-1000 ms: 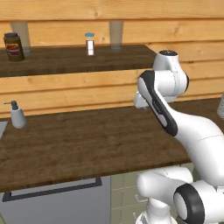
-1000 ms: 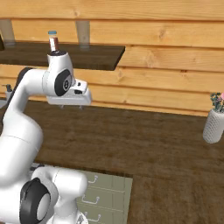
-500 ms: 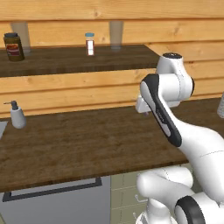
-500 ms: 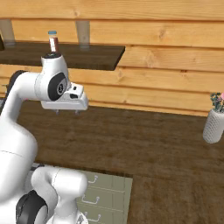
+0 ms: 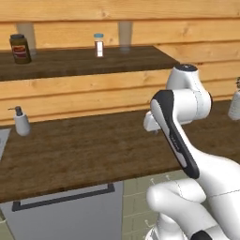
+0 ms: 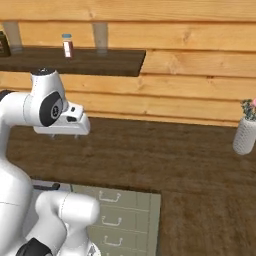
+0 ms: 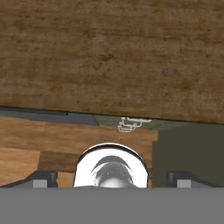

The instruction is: Take a straw from the drawer in front and place it inside the glass cup on the dining counter.

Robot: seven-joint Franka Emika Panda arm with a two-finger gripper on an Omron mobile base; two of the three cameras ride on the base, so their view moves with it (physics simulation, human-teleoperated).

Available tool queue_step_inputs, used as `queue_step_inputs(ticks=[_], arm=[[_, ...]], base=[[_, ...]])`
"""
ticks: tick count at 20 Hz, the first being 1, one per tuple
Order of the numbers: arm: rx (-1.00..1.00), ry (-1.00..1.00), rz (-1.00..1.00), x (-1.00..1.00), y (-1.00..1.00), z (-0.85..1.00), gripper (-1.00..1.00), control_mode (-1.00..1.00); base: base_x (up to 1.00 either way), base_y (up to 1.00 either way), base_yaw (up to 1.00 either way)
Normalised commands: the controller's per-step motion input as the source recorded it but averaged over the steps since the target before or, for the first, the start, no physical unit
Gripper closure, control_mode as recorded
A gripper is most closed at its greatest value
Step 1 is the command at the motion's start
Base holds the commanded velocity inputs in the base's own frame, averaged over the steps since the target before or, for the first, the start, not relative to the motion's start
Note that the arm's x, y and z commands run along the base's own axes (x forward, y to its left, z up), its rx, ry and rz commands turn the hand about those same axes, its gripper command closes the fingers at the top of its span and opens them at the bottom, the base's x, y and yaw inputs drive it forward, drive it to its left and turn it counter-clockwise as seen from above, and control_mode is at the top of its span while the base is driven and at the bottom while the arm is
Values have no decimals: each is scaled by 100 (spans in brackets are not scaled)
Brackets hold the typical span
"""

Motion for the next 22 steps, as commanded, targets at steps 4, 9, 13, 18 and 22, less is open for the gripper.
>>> queue_step_inputs(ticks=[4, 9, 13, 18, 22], arm=[[0, 0, 0, 0, 0, 0, -100, 100], [0, 0, 0, 0, 0, 0, -100, 100], [0, 0, 0, 0, 0, 0, -100, 100], [0, 0, 0, 0, 0, 0, -100, 100], [0, 0, 0, 0, 0, 0, -100, 100]], base=[[-18, 77, -57], [-1, 47, -73], [-2, 43, -74], [-32, 60, -66], [-65, 83, -54]])
